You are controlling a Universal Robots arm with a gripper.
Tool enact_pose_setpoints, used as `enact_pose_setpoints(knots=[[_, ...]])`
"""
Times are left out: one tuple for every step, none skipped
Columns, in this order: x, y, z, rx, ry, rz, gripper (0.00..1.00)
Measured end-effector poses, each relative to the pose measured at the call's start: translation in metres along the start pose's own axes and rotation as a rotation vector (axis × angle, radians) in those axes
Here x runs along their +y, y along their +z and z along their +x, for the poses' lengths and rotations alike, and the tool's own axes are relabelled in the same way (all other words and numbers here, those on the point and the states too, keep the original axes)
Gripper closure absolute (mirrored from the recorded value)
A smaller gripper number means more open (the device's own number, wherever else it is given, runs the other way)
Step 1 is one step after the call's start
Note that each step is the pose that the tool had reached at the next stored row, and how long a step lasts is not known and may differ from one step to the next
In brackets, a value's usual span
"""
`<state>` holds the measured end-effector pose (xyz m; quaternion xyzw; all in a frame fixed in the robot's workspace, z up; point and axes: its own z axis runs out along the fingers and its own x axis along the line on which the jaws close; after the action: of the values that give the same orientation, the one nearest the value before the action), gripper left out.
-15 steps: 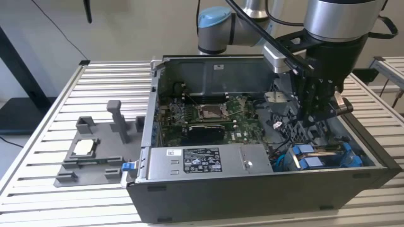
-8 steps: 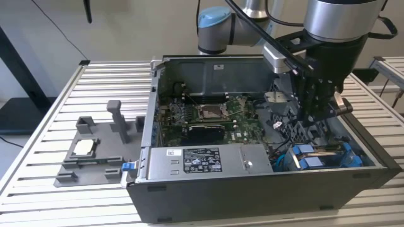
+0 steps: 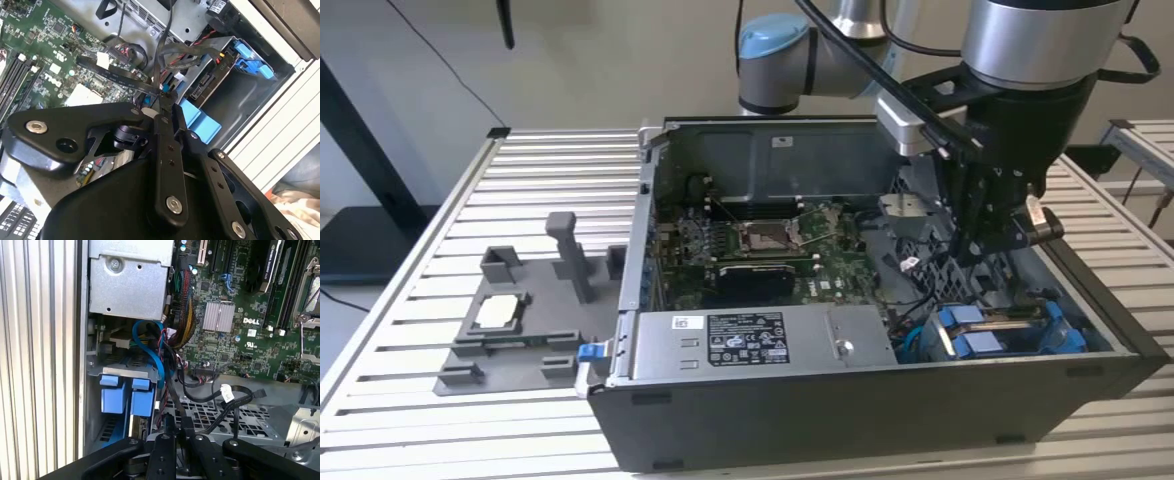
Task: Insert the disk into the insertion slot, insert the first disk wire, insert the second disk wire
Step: 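Insert the second disk wire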
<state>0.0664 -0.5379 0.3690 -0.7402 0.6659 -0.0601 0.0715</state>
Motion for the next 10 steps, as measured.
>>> enact_pose_setpoints(knots=[[0.0000, 0.0000, 0.0000, 0.0001, 0.000, 0.0000, 0.83], [0.0000, 0.0001, 0.0000, 0.0000, 0.000, 0.0000, 0.84], [0.0000, 0.0001, 0.0000, -0.0001, 0.000, 0.0001, 0.84], [0.0000, 0.0001, 0.0000, 0.0000, 0.000, 0.0000, 0.84], [0.0000, 0.0001, 0.0000, 0.0000, 0.000, 0.0000, 0.84], [0.0000, 0.0001, 0.0000, 0.0001, 0.000, 0.0000, 0.84], [-0.0004, 0.0003, 0.0000, 0.0005, 0.000, -0.0009, 0.84], [-0.0012, 0.0006, 0.0001, 0.0016, 0.000, -0.0031, 0.84], [-0.0024, 0.0009, 0.0003, 0.0027, 0.000, -0.0058, 0.84], [-0.0040, 0.0013, 0.0005, 0.0031, -0.001, -0.0093, 0.84]])
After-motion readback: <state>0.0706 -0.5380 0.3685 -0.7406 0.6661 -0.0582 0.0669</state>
